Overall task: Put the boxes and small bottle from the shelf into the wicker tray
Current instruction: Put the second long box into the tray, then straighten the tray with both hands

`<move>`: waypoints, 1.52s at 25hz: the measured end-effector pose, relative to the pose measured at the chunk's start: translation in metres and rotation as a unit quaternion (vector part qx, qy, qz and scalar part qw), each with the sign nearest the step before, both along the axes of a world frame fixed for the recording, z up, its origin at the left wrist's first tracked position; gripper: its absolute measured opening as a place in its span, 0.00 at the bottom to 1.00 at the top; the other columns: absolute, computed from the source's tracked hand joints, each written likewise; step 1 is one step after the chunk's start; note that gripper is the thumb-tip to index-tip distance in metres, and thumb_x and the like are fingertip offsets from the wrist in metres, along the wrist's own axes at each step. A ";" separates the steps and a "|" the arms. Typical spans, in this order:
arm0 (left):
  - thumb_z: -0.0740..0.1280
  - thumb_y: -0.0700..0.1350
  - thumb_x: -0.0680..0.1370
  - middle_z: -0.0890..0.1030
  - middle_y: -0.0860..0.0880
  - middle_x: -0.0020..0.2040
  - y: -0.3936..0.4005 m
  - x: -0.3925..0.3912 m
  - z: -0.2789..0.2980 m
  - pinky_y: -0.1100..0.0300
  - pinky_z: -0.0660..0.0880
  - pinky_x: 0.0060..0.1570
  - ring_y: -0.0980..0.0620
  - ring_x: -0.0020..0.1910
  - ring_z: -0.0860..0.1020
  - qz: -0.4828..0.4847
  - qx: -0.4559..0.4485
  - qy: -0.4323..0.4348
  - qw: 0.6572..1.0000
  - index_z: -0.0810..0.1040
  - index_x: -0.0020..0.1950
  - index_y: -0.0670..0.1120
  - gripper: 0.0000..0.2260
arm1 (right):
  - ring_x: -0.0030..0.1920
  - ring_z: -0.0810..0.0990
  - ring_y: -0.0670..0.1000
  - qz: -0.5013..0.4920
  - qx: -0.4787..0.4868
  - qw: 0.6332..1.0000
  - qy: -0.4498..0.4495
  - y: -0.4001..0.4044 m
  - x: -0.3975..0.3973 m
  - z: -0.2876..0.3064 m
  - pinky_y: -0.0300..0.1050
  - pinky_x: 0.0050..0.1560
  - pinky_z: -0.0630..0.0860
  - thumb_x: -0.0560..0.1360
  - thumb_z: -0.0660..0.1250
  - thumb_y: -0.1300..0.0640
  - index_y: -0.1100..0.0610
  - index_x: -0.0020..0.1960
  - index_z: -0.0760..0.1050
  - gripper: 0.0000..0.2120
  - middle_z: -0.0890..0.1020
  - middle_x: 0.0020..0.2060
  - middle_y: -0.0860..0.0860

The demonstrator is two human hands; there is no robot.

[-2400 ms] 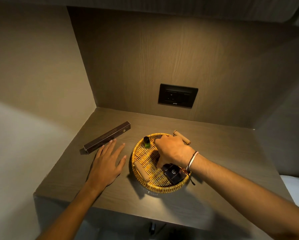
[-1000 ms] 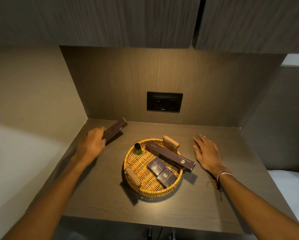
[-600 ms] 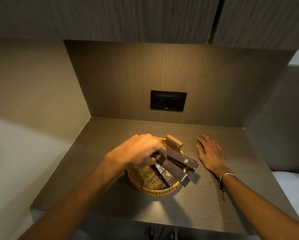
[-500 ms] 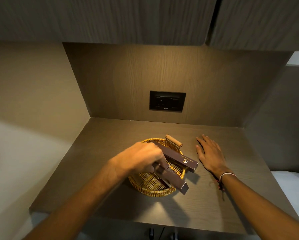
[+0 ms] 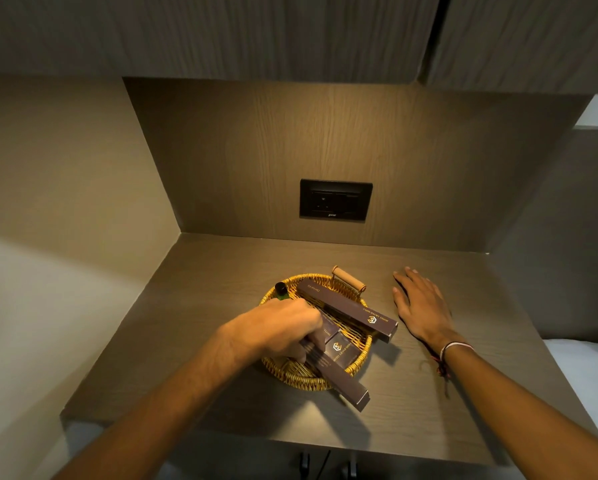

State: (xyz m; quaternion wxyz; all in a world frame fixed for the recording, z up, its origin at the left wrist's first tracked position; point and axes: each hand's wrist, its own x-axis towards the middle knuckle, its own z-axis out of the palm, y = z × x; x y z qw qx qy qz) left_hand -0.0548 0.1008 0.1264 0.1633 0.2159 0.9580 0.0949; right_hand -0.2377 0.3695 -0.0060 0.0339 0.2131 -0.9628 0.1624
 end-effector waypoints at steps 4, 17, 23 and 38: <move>0.74 0.45 0.74 0.81 0.51 0.55 -0.011 0.011 0.010 0.54 0.76 0.54 0.53 0.55 0.77 0.018 0.080 -0.003 0.997 0.79 0.62 0.54 0.17 | 0.77 0.60 0.55 0.002 0.001 1.000 -0.030 -0.004 0.002 0.007 0.55 0.76 0.57 0.83 0.54 0.47 0.53 0.76 0.64 0.23 0.65 0.77 0.54; 0.70 0.49 0.77 0.82 0.46 0.37 -0.037 0.052 -0.011 0.60 0.79 0.29 0.52 0.30 0.81 0.442 0.277 -0.081 0.849 0.70 0.48 0.44 0.11 | 0.53 0.80 0.49 0.153 -0.155 0.963 -0.156 -0.096 0.029 0.123 0.42 0.51 0.77 0.77 0.70 0.52 0.56 0.57 0.81 0.11 0.83 0.51 0.51; 0.72 0.42 0.76 0.84 0.43 0.35 -0.043 0.048 -0.028 0.57 0.81 0.31 0.49 0.30 0.82 0.488 0.414 -0.117 0.760 0.69 0.49 0.44 0.12 | 0.51 0.82 0.51 0.096 -0.178 0.969 -0.143 -0.094 0.029 0.111 0.48 0.52 0.82 0.76 0.71 0.60 0.59 0.48 0.85 0.05 0.86 0.46 0.54; 0.71 0.42 0.77 0.81 0.51 0.27 -0.052 -0.003 -0.038 0.61 0.77 0.31 0.58 0.30 0.81 0.466 0.399 0.075 0.786 0.76 0.50 0.47 0.05 | 0.52 0.77 0.52 -0.009 -0.109 0.985 -0.134 -0.062 0.030 0.098 0.52 0.47 0.80 0.73 0.71 0.60 0.52 0.41 0.78 0.05 0.80 0.46 0.52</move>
